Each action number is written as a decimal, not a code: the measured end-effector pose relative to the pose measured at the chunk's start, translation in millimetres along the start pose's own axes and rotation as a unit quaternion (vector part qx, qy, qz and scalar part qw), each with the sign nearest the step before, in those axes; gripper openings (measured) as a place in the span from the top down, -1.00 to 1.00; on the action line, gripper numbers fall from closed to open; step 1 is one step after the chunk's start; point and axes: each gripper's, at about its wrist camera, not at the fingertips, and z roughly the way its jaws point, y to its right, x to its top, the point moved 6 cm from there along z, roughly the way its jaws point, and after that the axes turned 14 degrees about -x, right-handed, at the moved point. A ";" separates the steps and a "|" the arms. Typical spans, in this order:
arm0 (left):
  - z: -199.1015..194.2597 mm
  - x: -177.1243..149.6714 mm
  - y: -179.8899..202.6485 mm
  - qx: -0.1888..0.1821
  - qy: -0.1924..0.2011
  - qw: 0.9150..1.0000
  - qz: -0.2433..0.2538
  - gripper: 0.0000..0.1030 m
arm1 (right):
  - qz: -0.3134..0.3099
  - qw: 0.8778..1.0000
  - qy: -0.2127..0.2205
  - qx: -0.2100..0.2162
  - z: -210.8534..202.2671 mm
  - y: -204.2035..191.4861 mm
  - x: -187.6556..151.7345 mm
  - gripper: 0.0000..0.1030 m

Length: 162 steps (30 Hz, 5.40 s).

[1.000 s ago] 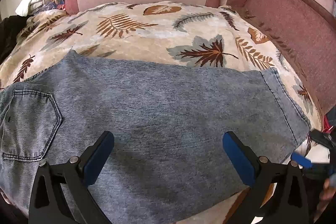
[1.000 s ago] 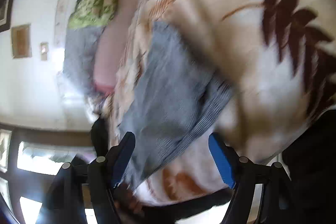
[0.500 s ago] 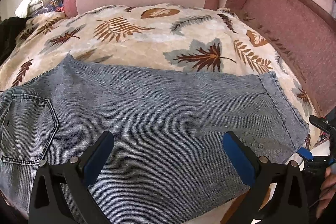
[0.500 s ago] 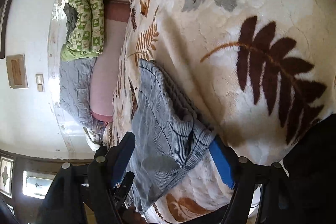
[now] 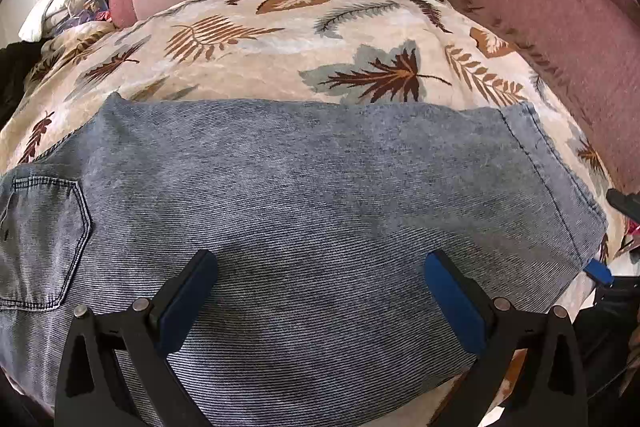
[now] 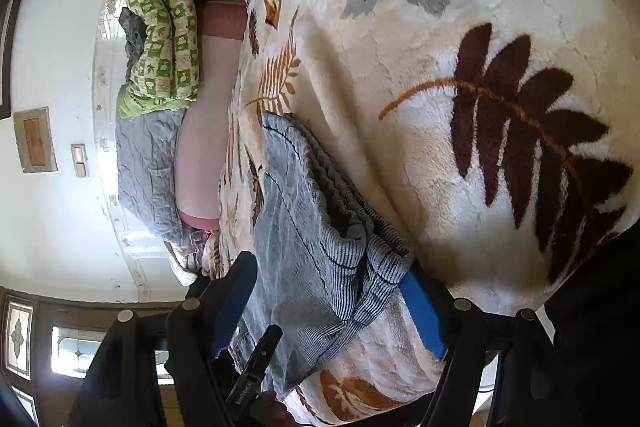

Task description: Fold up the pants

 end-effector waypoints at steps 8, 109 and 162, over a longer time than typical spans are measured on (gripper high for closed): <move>-15.2 7.9 1.8 -0.009 0.023 1.000 -0.010 -0.99 | -0.014 1.000 -0.008 -0.021 -2.1 -5.0 -0.1 -0.46; -124.0 -21.3 -95.3 0.060 0.101 0.991 -0.058 -0.99 | -0.285 0.940 -0.181 0.047 105.2 -201.0 -99.8 -0.40; -121.6 -56.0 -114.7 0.032 0.143 0.988 -0.044 -1.00 | -0.339 0.918 -0.204 0.004 141.1 -200.9 -140.5 -0.63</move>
